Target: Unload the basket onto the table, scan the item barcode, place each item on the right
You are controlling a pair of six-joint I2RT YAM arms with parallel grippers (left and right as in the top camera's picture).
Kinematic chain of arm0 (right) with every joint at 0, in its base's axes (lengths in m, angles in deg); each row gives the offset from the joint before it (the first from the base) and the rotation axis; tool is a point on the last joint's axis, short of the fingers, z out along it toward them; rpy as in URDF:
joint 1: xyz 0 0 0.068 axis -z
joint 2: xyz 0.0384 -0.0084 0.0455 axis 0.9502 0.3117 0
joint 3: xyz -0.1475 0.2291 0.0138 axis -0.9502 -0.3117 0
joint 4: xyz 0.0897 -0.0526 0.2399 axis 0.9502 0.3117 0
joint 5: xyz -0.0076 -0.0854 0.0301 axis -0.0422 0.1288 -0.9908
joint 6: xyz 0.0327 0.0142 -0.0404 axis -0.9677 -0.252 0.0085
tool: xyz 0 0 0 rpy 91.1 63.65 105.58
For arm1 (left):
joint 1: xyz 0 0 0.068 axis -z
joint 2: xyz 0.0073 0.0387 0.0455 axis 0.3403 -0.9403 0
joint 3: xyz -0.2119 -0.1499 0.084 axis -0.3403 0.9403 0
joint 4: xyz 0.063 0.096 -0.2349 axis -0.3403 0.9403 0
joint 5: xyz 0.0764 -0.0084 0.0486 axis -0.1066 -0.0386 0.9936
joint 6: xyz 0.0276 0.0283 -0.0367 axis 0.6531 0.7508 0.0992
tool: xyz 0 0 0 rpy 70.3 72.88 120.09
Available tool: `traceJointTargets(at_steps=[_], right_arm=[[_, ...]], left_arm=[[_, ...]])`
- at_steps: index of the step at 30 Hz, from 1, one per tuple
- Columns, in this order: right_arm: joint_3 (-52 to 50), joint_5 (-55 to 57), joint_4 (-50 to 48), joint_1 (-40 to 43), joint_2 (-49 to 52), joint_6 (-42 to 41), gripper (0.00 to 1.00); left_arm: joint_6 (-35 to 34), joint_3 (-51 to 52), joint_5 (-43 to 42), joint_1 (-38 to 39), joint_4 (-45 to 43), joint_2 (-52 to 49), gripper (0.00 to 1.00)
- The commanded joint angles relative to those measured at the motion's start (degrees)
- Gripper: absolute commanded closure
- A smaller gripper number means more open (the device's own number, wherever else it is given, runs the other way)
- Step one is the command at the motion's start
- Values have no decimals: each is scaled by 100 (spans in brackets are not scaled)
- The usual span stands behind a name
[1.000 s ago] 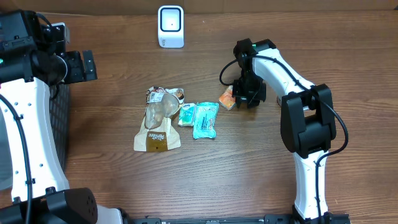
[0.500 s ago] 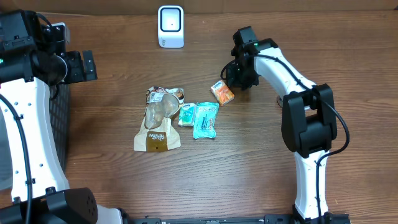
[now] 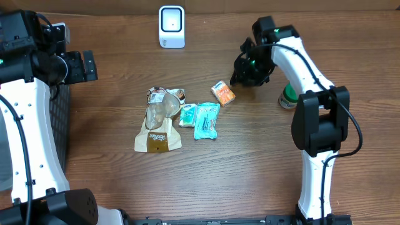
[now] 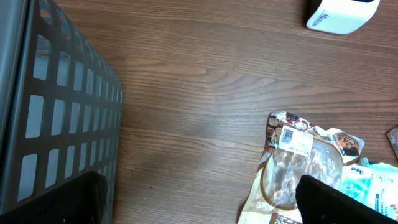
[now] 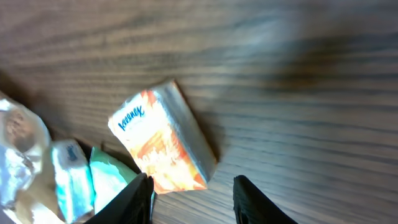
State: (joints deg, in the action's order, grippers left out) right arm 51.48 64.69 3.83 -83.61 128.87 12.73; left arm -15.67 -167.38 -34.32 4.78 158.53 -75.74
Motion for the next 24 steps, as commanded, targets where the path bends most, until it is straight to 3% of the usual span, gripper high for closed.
traceJointTargets(at_steps=[1, 11, 14, 16, 20, 24], right_arm=[[-472, -310, -260, -144, -7, 162, 60], [-1045, -538, -669, -227, -4, 149, 61], [-1270, -535, -909, -232, -4, 13, 66], [-1410, -535, -1051, -232, -4, -111, 72], [-1567, -538, -1217, -232, -4, -229, 94], [-1547, -566, -1191, -195, -20, -319, 96]], left_arm=[[149, -74, 0, -24, 0, -15, 1], [149, -74, 0, -24, 0, -15, 0], [149, -74, 2, -24, 0, -15, 0], [149, -74, 2, -24, 0, -15, 1], [149, -74, 0, -24, 0, -15, 0], [149, -74, 0, -24, 0, -15, 0]])
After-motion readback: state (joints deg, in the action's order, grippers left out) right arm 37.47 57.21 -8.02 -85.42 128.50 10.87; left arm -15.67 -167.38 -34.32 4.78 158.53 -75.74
